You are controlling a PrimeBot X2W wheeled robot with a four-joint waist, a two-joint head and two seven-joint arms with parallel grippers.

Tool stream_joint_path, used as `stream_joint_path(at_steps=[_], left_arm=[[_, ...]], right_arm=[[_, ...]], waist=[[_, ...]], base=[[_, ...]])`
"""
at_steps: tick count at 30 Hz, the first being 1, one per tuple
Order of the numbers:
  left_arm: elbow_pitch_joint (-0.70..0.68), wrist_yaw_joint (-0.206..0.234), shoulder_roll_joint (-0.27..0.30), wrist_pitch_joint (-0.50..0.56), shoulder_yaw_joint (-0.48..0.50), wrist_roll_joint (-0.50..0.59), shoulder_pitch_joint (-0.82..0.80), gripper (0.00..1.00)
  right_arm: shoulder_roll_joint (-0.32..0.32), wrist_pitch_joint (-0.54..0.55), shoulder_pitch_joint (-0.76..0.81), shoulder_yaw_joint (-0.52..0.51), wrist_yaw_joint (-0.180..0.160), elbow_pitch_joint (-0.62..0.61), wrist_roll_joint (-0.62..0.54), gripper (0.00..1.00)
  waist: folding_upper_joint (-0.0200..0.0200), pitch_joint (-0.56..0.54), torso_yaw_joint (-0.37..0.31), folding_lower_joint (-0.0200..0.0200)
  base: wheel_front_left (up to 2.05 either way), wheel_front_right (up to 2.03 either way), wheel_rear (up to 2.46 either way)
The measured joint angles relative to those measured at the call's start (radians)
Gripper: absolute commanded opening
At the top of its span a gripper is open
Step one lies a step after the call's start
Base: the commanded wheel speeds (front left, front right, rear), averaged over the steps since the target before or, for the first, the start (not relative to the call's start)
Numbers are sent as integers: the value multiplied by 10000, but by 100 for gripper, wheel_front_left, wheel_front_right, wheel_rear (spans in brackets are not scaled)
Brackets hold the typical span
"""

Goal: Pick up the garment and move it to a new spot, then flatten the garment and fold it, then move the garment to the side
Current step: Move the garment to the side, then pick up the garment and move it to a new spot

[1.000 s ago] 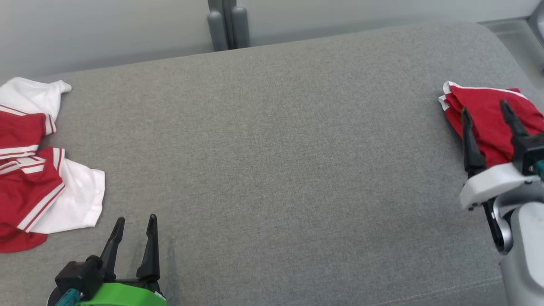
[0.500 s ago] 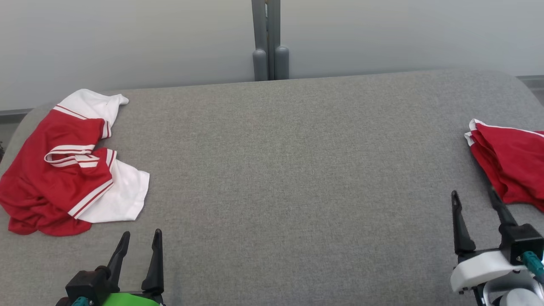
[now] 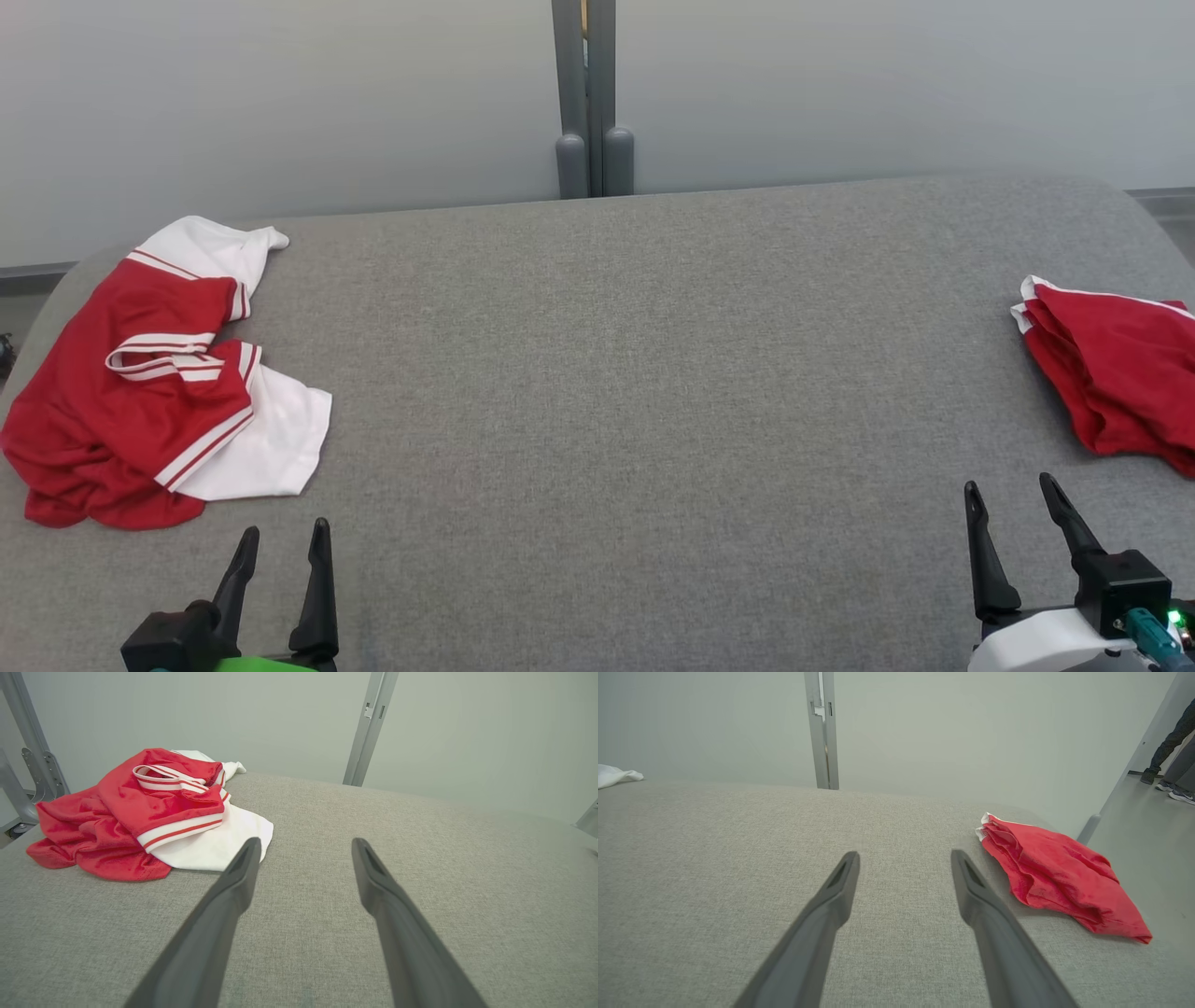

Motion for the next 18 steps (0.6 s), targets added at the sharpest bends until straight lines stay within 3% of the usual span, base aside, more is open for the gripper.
stream_joint_path(at_steps=[18], left_arm=[[46, 0, -54, 2, 36, -2, -14, 100]], right_arm=[[71, -4, 30, 84, 0, -249, 17, 100]], waist=[[0, 5, 575, 0]], base=[[0, 0, 0]])
